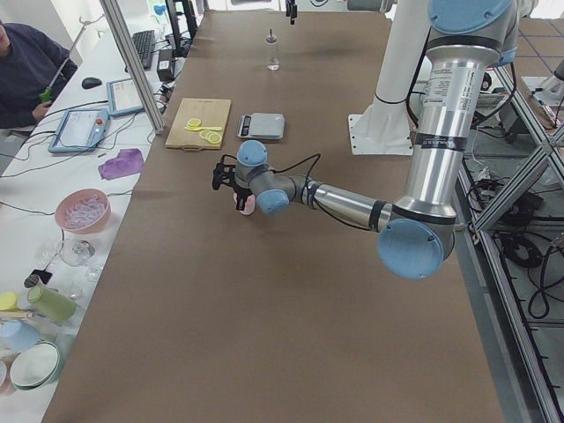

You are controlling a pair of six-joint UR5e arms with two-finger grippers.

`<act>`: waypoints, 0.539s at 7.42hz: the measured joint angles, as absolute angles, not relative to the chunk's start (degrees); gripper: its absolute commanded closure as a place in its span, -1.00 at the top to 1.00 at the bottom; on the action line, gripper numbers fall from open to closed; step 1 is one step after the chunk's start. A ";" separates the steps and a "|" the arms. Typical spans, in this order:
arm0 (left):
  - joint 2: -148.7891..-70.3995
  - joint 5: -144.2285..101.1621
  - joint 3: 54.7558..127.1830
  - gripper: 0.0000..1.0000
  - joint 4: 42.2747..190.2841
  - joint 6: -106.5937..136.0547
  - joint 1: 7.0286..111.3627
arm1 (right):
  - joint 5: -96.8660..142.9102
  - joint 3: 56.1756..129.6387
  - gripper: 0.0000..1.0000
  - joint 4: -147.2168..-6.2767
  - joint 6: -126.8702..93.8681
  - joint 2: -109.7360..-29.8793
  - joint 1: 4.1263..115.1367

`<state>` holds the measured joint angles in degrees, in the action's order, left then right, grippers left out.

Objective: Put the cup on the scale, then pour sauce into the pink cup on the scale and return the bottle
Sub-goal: 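Move the left gripper to the pink cup and grasp it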

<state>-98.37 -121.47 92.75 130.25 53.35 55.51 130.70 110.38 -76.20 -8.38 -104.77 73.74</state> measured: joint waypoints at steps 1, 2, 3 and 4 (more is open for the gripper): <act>-98.34 -121.44 92.73 -0.33 130.25 53.35 55.43 | 130.68 110.38 1.00 -76.20 -8.38 -104.77 73.74; -98.30 -121.35 92.70 -0.34 130.25 53.35 55.31 | 130.64 110.35 1.00 -76.20 -8.41 -104.77 73.74; -98.28 -120.89 92.67 -0.40 130.25 53.37 55.13 | 130.62 110.32 1.00 -76.20 -8.43 -104.76 73.74; -98.27 -120.24 92.65 -0.42 130.25 53.41 54.92 | 130.61 110.31 1.00 -76.20 -8.43 -104.76 73.74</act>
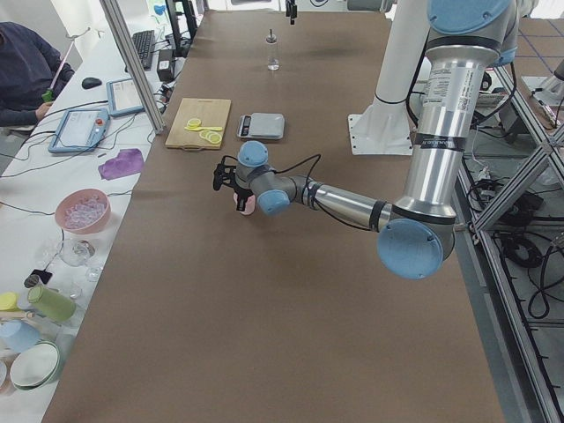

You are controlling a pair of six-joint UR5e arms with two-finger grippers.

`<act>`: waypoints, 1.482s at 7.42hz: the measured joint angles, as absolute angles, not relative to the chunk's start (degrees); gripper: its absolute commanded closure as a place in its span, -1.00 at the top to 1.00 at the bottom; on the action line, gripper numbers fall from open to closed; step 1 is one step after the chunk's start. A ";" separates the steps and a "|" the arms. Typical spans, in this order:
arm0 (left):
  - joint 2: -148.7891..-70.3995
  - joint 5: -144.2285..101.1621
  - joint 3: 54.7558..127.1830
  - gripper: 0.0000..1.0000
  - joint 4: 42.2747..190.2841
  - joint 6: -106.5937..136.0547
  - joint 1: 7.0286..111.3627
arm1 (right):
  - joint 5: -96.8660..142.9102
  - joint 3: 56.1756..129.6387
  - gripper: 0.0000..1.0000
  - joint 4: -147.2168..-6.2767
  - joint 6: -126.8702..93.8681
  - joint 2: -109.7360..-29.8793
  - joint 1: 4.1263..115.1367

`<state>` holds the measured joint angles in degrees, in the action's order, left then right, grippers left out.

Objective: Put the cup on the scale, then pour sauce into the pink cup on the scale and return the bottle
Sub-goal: 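Move the left gripper to the pink cup and grasp it, then carry the pink cup with the left gripper over the scale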

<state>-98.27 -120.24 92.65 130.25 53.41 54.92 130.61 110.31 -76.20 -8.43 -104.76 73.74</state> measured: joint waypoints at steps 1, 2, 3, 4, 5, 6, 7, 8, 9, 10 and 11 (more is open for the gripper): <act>-98.27 -119.94 92.64 -0.42 130.25 53.42 54.72 | 130.61 110.31 1.00 -76.20 -8.44 -104.76 73.74; -98.26 -119.79 92.65 -0.42 130.26 53.43 54.52 | 130.61 110.30 1.00 -76.20 -8.44 -104.77 73.74; -98.26 -119.74 92.72 -0.48 130.25 53.43 54.30 | 130.61 110.30 1.00 -76.20 -8.44 -104.77 73.74; -98.26 -119.72 92.79 -0.74 130.25 53.48 54.14 | 130.61 110.30 1.00 -76.20 -8.44 -104.76 73.74; -98.26 -119.71 92.85 -1.00 130.28 53.62 54.01 | 130.60 110.30 1.00 -76.20 -8.44 -104.77 73.74; -98.23 -119.71 92.93 -1.00 130.31 53.83 53.96 | 130.61 110.30 1.00 -76.20 -8.44 -104.77 73.74; -98.15 -119.71 93.13 -1.00 130.35 54.05 53.96 | 130.61 110.30 1.00 -76.20 -8.44 -104.76 73.74; -98.00 -119.71 93.65 -1.00 130.37 54.23 53.96 | 130.60 110.30 1.00 -76.20 -8.44 -104.77 73.74; -97.81 -119.72 94.57 -1.00 130.27 54.37 53.97 | 130.62 110.30 1.00 -76.20 -8.44 -104.77 73.74; -97.76 -119.78 95.85 -1.00 129.87 54.86 54.01 | 130.66 110.30 1.00 -76.20 -8.44 -104.77 73.74; -98.09 -119.80 96.99 -1.00 129.03 55.95 54.02 | 130.68 110.30 1.00 -76.20 -8.44 -104.76 73.74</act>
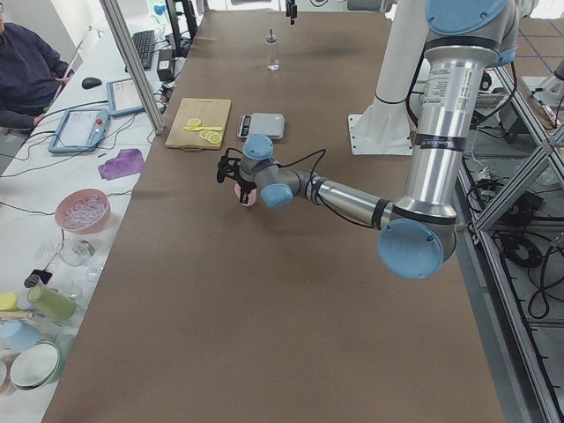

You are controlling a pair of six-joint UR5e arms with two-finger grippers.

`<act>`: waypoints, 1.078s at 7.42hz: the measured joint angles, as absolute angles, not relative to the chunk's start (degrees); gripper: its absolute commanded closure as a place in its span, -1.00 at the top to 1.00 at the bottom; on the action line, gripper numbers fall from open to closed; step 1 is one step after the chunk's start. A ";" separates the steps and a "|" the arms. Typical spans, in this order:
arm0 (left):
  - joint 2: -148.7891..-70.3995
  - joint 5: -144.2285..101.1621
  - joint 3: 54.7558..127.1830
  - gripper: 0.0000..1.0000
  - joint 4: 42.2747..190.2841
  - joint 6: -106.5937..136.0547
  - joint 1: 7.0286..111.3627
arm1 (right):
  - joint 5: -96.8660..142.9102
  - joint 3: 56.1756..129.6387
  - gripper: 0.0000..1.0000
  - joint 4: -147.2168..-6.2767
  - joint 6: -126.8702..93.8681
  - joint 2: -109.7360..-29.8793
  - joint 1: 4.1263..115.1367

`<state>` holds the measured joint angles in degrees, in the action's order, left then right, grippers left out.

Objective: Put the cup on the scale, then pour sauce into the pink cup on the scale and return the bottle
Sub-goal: 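Carry the pink cup with the left gripper over the scale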

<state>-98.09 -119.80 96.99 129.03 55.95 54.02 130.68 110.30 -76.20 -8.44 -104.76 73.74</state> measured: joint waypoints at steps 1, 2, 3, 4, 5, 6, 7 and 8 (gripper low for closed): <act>-99.15 -119.76 97.99 -1.00 127.24 57.29 53.97 | 130.67 110.30 1.00 -76.20 -8.44 -104.77 73.74; -101.14 -119.69 99.14 -1.00 124.01 58.41 53.88 | 130.64 110.30 1.00 -76.20 -8.44 -104.77 73.74; -104.03 -119.28 100.29 -1.00 119.81 60.04 53.27 | 130.62 110.30 1.00 -76.20 -8.46 -104.77 73.74; -106.95 -118.16 101.01 -1.00 116.59 62.44 51.56 | 130.63 110.30 1.00 -76.20 -8.49 -104.77 73.74; -110.12 -116.57 101.46 -1.00 113.71 65.56 49.03 | 130.68 110.30 1.00 -76.20 -8.51 -104.77 73.74; -113.56 -115.04 101.88 -1.00 110.24 68.71 46.60 | 130.74 110.30 1.00 -76.20 -8.52 -104.77 73.74; -117.06 -113.32 102.25 -1.00 106.12 70.90 44.31 | 130.77 110.30 1.00 -76.20 -8.52 -104.75 73.74; -120.07 -111.82 102.39 -1.00 102.53 72.51 42.28 | 130.78 110.30 1.00 -76.20 -8.52 -104.71 73.74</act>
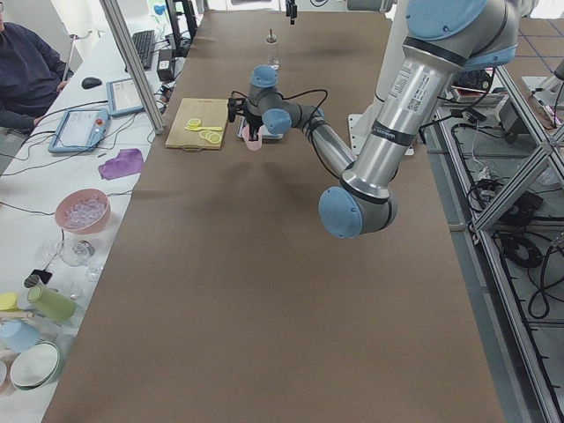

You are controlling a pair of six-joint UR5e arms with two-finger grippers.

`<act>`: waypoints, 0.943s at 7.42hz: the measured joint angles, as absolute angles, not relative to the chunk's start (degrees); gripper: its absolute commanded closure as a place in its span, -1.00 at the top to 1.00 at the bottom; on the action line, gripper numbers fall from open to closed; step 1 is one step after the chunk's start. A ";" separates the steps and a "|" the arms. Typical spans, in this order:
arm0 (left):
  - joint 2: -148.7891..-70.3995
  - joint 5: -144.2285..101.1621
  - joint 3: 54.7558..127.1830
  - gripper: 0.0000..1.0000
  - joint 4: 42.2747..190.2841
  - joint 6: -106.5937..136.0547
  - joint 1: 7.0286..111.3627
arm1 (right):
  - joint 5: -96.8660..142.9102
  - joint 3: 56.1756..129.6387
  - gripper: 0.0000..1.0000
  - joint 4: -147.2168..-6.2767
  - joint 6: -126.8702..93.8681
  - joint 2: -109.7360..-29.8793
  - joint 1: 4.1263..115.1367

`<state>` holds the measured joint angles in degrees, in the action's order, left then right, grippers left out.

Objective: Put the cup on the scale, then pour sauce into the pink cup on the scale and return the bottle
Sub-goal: 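Carry the pink cup with the left gripper over the scale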

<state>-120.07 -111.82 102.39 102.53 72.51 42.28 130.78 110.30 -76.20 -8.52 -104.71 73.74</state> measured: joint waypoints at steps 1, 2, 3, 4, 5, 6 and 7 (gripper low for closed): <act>-122.88 -110.93 102.35 -1.00 99.20 73.94 40.83 | 130.80 110.30 1.00 -76.20 -8.51 -104.69 73.74; -125.23 -109.99 102.33 -1.00 96.40 74.97 39.63 | 130.84 110.30 1.00 -76.20 -8.49 -104.69 73.74; -127.04 -108.70 102.17 -1.00 94.67 76.09 38.41 | 130.86 110.30 1.00 -76.20 -8.52 -104.68 73.74; -128.78 -107.74 101.92 -1.00 93.12 76.92 37.37 | 130.86 110.29 1.00 -76.22 -8.57 -104.65 73.74; -130.78 -106.77 101.42 -1.00 91.16 77.63 36.46 | 130.87 110.22 1.00 -76.26 -8.60 -104.62 73.74; -132.99 -105.63 99.92 -1.00 89.73 78.47 35.57 | 130.87 110.12 1.00 -76.28 -8.61 -104.61 73.74; -135.31 -104.56 97.39 -1.00 89.20 79.26 34.70 | 130.87 109.96 1.00 -76.28 -8.61 -104.57 73.74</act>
